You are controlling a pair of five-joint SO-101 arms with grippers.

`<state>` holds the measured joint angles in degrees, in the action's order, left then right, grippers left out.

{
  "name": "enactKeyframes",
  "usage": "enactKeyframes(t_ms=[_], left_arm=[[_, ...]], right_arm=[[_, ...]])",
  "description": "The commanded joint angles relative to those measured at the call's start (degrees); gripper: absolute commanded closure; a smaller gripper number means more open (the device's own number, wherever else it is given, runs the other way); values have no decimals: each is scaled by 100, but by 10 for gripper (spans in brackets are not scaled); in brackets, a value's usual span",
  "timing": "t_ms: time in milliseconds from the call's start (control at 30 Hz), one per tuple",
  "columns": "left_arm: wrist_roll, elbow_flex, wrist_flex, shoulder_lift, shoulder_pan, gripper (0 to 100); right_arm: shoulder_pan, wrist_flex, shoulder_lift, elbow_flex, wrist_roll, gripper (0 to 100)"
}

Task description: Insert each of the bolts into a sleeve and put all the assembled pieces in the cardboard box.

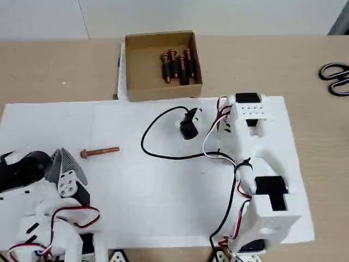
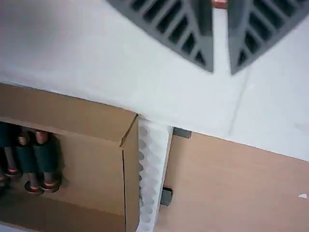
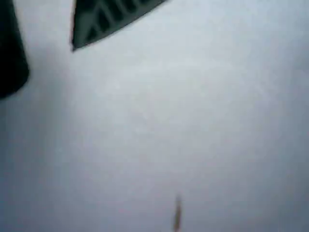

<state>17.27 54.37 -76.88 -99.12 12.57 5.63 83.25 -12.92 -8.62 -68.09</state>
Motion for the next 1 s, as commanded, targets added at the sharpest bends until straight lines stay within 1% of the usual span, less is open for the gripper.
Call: enactKeyframes(t_ms=[0, 133, 267, 467, 600, 867, 967], left_arm=[[-114, -180, 9, 0, 26, 993], [-422, -189, 9, 0, 35, 993], [-404, -189, 9, 0, 35, 993], [-369, -163, 9, 0, 35, 993], [-369, -145, 9, 0, 35, 993], [-369, -145, -26, 0, 35, 993], [-369, -145, -26, 0, 35, 993]], right_arm=[[-13, -171, -163, 0, -62, 670], [-13, -321, -462, 9, -53, 671], [-13, -418, -532, 9, -35, 684], [-22, -418, -593, 0, -53, 845], [-31, -418, -760, 0, -53, 902], [-48, -418, -945, 0, -26, 898], [-48, -418, -971, 0, -26, 847]])
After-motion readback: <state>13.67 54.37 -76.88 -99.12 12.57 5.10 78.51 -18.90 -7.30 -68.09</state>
